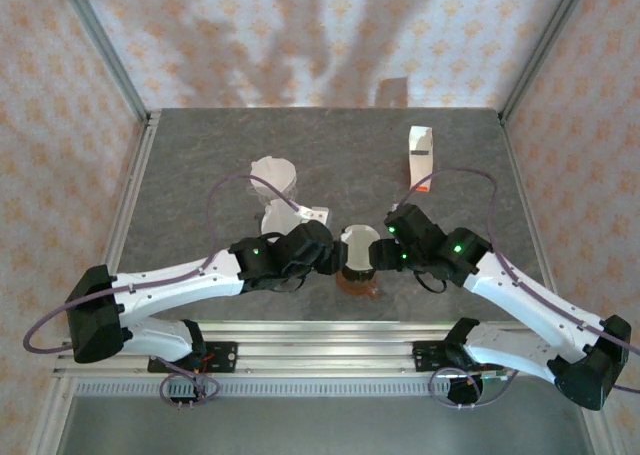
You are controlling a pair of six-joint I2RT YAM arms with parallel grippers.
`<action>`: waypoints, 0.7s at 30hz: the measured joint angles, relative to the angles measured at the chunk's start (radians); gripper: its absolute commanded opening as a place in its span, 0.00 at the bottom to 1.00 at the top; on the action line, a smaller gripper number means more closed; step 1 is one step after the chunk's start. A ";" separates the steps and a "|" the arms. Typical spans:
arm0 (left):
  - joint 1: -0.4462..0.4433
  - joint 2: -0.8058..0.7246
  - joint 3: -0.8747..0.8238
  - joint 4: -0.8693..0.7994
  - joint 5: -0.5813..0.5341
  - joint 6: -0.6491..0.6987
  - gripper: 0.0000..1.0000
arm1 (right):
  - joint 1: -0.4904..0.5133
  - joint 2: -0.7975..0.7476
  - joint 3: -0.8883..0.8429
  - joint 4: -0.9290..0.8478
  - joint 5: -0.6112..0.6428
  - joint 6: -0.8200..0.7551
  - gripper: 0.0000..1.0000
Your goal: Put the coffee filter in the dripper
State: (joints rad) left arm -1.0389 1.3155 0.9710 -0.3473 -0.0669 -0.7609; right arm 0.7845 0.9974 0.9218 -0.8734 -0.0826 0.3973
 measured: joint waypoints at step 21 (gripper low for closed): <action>0.001 0.000 -0.009 0.000 -0.003 0.002 0.49 | 0.000 0.016 0.072 0.010 0.001 -0.006 0.75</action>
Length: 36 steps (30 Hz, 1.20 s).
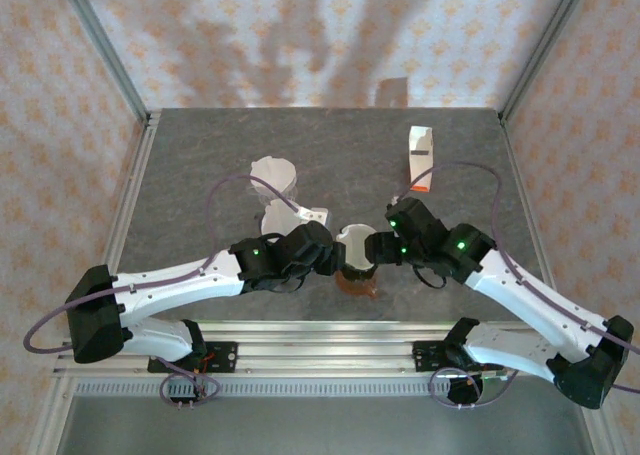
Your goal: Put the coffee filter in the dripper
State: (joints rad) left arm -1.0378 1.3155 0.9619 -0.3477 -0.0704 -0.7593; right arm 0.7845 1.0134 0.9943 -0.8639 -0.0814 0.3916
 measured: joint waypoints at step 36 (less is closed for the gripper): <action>0.000 0.000 -0.002 0.001 0.000 -0.001 0.51 | -0.003 0.249 0.046 0.010 0.015 -0.089 0.89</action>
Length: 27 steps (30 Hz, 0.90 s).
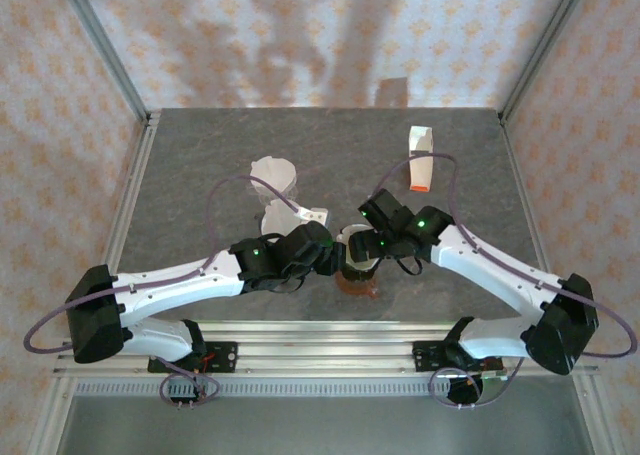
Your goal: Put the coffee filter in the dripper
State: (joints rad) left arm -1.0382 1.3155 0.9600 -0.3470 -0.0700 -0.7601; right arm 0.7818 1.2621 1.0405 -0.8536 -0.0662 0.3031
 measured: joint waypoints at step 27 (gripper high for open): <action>0.000 0.000 -0.004 0.006 0.007 -0.003 0.55 | -0.006 0.058 -0.046 0.012 0.014 -0.028 0.89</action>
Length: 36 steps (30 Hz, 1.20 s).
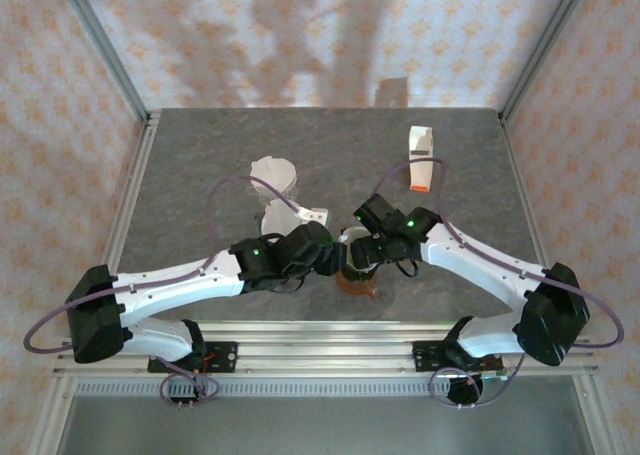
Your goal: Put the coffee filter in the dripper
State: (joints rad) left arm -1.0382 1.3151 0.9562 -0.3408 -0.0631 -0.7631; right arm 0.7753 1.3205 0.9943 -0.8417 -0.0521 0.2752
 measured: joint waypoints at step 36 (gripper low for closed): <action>0.014 -0.019 -0.036 0.047 -0.019 -0.026 0.59 | -0.004 -0.001 -0.016 0.038 -0.008 0.001 0.89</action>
State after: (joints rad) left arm -1.0237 1.2964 0.9203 -0.2939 -0.0826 -0.7895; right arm 0.7715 1.3193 0.9783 -0.8040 -0.0601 0.2760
